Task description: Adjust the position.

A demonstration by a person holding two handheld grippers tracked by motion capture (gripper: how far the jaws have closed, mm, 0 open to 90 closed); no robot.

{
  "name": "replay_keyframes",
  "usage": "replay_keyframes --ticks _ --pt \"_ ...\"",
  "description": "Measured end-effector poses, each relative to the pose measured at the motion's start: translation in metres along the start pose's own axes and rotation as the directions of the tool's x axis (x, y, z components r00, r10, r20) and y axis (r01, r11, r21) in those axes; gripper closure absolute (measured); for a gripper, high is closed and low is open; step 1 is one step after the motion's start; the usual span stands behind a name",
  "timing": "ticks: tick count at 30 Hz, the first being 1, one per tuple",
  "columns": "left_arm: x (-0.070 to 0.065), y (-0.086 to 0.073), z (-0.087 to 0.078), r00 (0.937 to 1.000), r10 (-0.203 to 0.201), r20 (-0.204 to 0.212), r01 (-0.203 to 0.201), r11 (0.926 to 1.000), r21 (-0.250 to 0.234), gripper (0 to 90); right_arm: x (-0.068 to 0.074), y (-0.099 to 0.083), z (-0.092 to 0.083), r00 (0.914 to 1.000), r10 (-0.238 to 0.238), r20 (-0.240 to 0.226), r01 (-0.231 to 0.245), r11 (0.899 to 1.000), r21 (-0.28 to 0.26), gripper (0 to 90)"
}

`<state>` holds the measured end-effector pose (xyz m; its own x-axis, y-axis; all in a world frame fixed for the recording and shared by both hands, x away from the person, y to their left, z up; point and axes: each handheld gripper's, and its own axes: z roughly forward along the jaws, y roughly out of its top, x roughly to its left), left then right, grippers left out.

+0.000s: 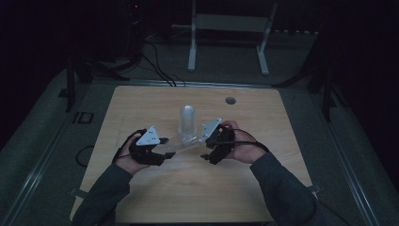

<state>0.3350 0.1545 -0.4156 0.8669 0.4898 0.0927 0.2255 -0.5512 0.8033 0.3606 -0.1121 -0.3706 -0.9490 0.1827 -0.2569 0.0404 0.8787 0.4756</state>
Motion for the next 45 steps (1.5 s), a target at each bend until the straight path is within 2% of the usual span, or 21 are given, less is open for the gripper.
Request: replay_keyframes --ticks 9,15,17,22,24,30,32,36,38,45 --pt "0.004 -0.008 -0.002 0.9992 -0.039 -0.004 0.039 0.9978 -0.054 41.7 -0.002 -0.003 0.003 0.9986 0.053 0.006 -0.052 0.997 -0.056 25.6" --pt "0.004 -0.012 -0.003 0.9984 -0.056 -0.011 0.055 0.9962 -0.068 41.7 -0.003 -0.005 0.006 0.9944 0.106 -0.007 -0.106 0.988 -0.115 25.6" --pt "0.005 -0.013 -0.003 0.9979 -0.063 -0.015 0.062 0.995 -0.078 41.7 -0.004 -0.006 0.008 0.9909 0.134 -0.01 -0.134 0.98 -0.145 25.6" --pt "0.007 -0.014 -0.005 0.9968 -0.08 -0.008 0.079 0.9918 -0.101 41.7 -0.003 -0.007 0.011 0.9882 0.153 -0.008 -0.152 0.974 -0.171 25.6" --pt "0.007 -0.014 -0.006 0.9956 -0.093 0.007 0.094 0.9879 -0.123 41.7 -0.002 -0.008 0.013 0.9854 0.17 -0.009 -0.168 0.967 -0.193 25.5" --pt "0.005 -0.012 -0.009 0.9962 -0.088 0.002 0.087 0.9864 -0.14 41.7 -0.003 -0.013 0.016 0.9754 0.218 -0.032 -0.219 0.942 -0.253 25.6" --pt "0.005 -0.012 -0.01 0.9955 -0.095 0.007 0.095 0.9841 -0.15 41.7 -0.002 -0.014 0.017 0.9717 0.232 -0.042 -0.235 0.935 -0.267 30.3" --pt "0.005 -0.013 -0.011 0.9948 -0.101 0.012 0.102 0.9818 -0.16 41.7 -0.002 -0.015 0.019 0.9662 0.251 -0.06 -0.257 0.919 -0.3 30.5" --pt "0.005 -0.014 -0.011 0.9941 -0.107 0.018 0.108 0.9799 -0.168 41.7 -0.003 -0.016 0.019 0.961 0.265 -0.079 -0.276 0.904 -0.326 30.5" --pt "0.007 -0.016 -0.01 0.9924 -0.119 0.031 0.123 0.9759 -0.18 41.7 -0.003 -0.017 0.02 0.9464 0.294 -0.134 -0.323 0.863 -0.389 30.2"
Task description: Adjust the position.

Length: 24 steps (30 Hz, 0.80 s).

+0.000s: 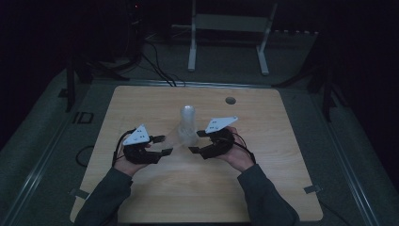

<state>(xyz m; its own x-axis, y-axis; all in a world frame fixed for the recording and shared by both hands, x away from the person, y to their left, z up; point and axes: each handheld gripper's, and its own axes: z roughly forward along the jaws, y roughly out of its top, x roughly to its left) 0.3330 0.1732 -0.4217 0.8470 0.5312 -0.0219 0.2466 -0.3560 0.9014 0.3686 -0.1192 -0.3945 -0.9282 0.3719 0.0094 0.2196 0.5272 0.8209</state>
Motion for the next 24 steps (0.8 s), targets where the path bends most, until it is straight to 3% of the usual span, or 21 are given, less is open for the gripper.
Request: replay_keyframes --ticks 7,24 --pt "0.0017 -0.0003 -0.0029 1.0 -0.007 -0.006 0.007 0.9998 -0.016 41.7 0.0004 -0.0023 0.0043 0.9983 0.041 -0.042 -0.044 0.998 -0.053 30.0" --pt "0.0043 -0.0013 -0.0071 0.9997 -0.023 -0.004 0.023 0.9982 -0.055 41.7 -0.0024 -0.0031 0.0084 0.9888 0.104 -0.107 -0.117 0.986 -0.122 29.9"
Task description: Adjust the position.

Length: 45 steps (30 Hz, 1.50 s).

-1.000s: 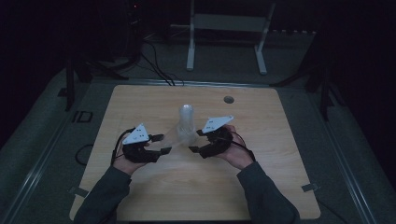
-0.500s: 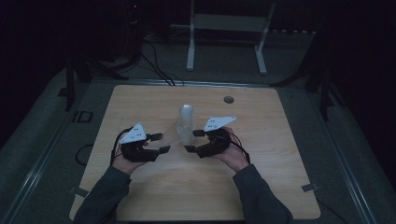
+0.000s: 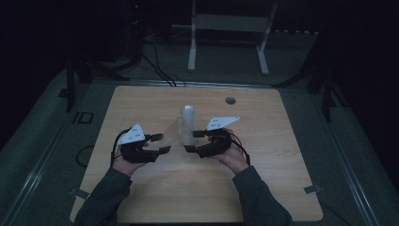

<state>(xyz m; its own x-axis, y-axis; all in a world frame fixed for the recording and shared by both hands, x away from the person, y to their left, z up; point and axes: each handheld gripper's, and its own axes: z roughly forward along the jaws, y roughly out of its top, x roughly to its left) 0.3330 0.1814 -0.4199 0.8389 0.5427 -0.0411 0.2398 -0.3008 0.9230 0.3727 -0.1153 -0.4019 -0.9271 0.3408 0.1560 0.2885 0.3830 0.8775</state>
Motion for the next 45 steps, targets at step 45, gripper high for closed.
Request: replay_keyframes --ticks 45 --pt "-0.004 0.001 -0.003 0.9984 -0.027 0.05 0.034 0.9888 -0.145 41.6 -0.008 0.015 0.012 0.9564 0.146 -0.253 -0.212 0.943 -0.258 22.5"
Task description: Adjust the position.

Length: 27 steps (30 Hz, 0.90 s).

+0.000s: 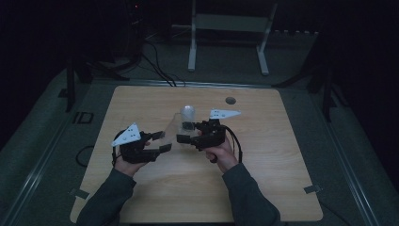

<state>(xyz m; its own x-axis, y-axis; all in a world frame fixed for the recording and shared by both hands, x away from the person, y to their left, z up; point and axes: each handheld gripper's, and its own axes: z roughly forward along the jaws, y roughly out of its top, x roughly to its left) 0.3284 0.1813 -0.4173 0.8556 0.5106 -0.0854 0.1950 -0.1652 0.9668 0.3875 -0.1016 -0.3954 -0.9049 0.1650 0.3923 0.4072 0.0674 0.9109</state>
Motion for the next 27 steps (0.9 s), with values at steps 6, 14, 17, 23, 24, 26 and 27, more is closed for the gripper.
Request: replay_keyframes --ticks 6,14,17,23,24,26,27 --pt "-0.0016 -0.0003 0.0025 1.0 0.003 0.009 -0.003 1.0 0.006 41.6 -0.0004 0.0001 0.0017 0.9998 0.013 -0.015 -0.014 1.0 -0.023 23.5" --pt "-0.0019 -0.0008 0.0035 0.9999 0.011 0.008 -0.011 0.9998 0.014 41.5 -0.0007 -0.0007 0.0021 0.9998 0.012 -0.015 -0.012 0.999 -0.033 30.9" --pt "-0.0021 -0.0006 0.0039 0.9999 0.014 0.009 -0.014 0.9997 0.02 41.3 -0.0005 -0.0006 0.002 0.9999 0.009 -0.013 -0.01 0.999 -0.03 31.3" --pt "-0.0032 -0.0001 0.0051 0.9998 0.018 -0.001 -0.017 0.9989 0.043 35.7 0.0001 0.0001 0.0013 1.0 -0.002 -0.002 0.002 1.0 -0.024 31.4" --pt "-0.003 0.0 0.005 0.9998 0.018 -0.004 -0.018 0.9988 0.046 34.9 0.0004 0.0003 0.0009 1.0 -0.002 0.001 0.002 1.0 -0.023 31.5" --pt "-0.0028 0.0004 0.0044 0.9998 0.018 -0.01 -0.017 0.9987 0.048 33.5 0.0006 0.0008 0.0001 1.0 -0.008 0.006 0.008 1.0 -0.02 31.5" --pt "-0.0026 0.0007 0.004 0.9997 0.02 -0.014 -0.019 0.9985 0.05 32.8 0.0008 0.0011 -0.0001 0.9999 -0.011 0.01 0.012 1.0 -0.019 31.4"
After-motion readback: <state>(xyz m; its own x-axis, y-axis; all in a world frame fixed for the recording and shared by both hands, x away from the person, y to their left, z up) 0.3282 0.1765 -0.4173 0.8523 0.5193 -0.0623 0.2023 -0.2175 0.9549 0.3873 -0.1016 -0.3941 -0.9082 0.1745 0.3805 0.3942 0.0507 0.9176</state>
